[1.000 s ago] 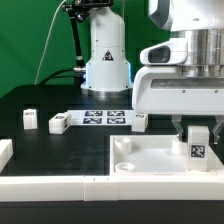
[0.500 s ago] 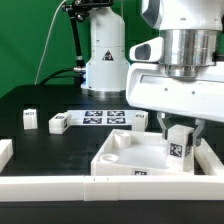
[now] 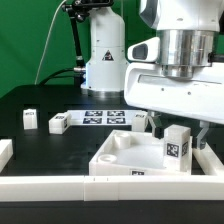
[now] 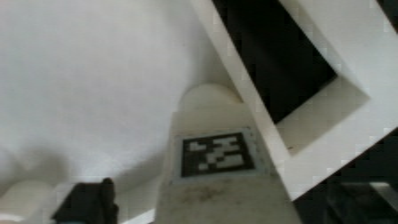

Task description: Assemble one leg

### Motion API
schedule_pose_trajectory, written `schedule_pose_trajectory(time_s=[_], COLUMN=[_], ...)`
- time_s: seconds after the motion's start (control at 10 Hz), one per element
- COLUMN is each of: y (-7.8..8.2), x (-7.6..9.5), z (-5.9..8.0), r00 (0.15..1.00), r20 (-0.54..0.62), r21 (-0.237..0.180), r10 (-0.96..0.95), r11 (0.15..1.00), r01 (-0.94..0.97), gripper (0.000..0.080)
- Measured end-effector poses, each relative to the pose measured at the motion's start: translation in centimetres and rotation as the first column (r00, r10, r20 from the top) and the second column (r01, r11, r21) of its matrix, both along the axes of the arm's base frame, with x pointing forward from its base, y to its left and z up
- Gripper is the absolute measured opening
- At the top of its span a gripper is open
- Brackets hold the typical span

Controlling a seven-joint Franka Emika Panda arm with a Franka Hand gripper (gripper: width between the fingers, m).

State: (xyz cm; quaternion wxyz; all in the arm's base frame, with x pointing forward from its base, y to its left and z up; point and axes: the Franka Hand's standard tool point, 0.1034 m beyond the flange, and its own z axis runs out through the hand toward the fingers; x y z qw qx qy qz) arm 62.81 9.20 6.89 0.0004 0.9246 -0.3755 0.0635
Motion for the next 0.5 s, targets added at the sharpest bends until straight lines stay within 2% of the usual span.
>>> schedule_pose_trajectory(time_s=[0.1,0.5], y=[0.0,0.0], x=[0.0,0.0], z=[0.0,-0.01], r00=[1.0,1.0], r20=[0.0,0.0], r21=[0.0,0.0], r10=[0.0,0.0], r11=[1.0,1.0], r01=[0.0,0.0], gripper=[0.0634,0.0649])
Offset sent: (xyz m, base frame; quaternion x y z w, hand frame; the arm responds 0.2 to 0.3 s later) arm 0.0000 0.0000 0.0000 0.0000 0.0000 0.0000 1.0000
